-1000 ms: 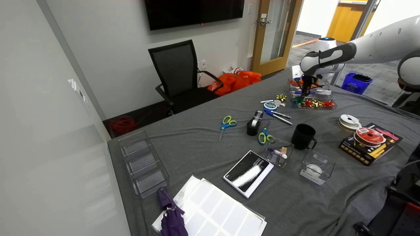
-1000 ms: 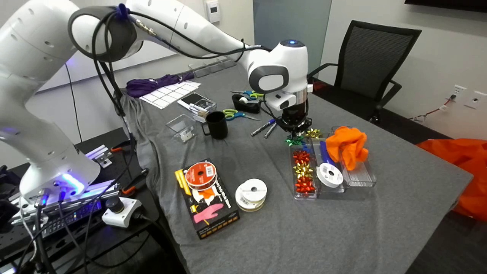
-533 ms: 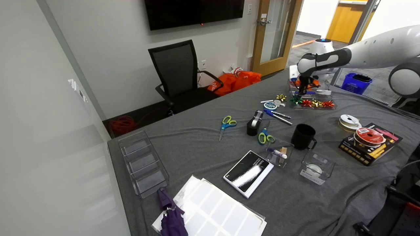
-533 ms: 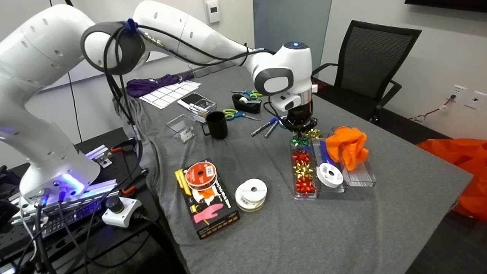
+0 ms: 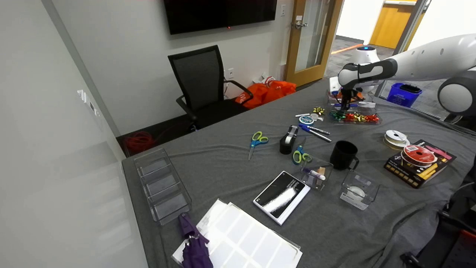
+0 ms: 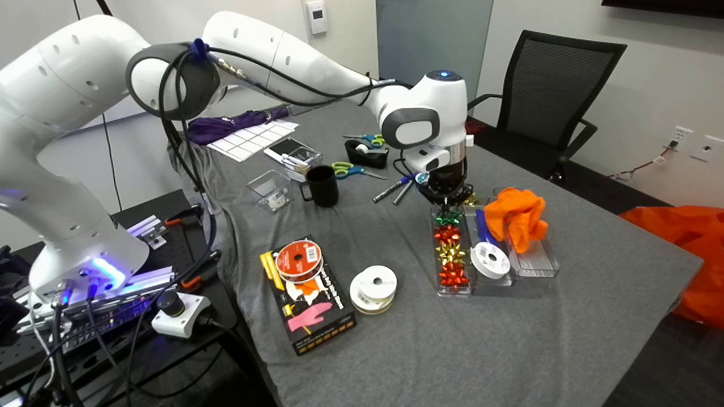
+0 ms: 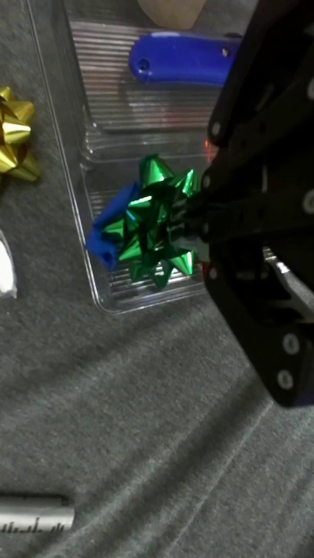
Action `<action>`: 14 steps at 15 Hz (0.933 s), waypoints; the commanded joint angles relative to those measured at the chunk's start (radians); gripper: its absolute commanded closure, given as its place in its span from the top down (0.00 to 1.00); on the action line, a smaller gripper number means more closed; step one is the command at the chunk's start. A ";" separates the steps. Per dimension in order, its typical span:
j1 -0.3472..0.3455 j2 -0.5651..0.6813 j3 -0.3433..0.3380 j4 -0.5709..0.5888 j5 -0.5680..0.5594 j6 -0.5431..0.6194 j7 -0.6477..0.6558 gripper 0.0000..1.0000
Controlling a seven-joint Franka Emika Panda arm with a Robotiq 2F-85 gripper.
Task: Remove the green and red ribbons from the clear case and put them in the bottom compartment of the clear case on the front right
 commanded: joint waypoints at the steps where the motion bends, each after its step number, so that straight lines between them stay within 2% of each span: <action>1: -0.023 0.007 0.020 0.035 0.012 -0.096 -0.025 0.39; 8: -0.046 -0.122 0.057 -0.057 0.078 -0.126 -0.124 0.89; 10: -0.057 -0.160 0.069 -0.073 0.102 -0.122 -0.156 1.00; 14: -0.073 -0.232 0.068 -0.098 0.112 -0.187 -0.201 1.00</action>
